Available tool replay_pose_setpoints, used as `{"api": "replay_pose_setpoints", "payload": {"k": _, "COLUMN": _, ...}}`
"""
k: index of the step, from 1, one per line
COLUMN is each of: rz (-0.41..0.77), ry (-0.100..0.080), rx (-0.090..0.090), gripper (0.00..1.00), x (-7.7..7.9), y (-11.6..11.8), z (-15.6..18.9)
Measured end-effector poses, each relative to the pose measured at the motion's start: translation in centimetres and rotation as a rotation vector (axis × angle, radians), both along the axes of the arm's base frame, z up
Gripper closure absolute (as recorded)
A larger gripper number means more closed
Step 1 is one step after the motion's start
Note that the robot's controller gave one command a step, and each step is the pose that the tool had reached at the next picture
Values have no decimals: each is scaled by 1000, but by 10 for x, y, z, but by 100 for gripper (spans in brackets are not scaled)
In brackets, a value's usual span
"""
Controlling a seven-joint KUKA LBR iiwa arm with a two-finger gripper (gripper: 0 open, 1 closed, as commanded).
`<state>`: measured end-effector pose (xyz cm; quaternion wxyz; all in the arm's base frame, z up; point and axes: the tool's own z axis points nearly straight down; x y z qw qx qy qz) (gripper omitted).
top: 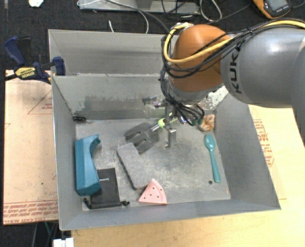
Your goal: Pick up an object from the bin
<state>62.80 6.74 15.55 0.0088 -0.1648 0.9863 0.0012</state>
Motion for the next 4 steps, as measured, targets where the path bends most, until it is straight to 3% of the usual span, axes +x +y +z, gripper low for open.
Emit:
{"api": "replay_pose_setpoints", "payload": {"k": 1, "rz": 97, "ry": 14, "rx": -3, "gripper": 0, "x": 8, "y": -24, "z": -20}}
{"api": "replay_pose_setpoints", "payload": {"k": 2, "rz": 479, "ry": -4, "rx": -5, "gripper": 0, "x": 11, "y": 2, "z": -83}}
{"api": "replay_pose_setpoints", "payload": {"k": 3, "rz": 264, "ry": -2, "rx": -2, "gripper": 100, "x": 25, "y": -30, "z": -83}}
{"api": "replay_pose_setpoints", "payload": {"k": 4, "rz": 264, "ry": -2, "rx": -2, "gripper": 100, "x": 25, "y": -30, "z": -83}}
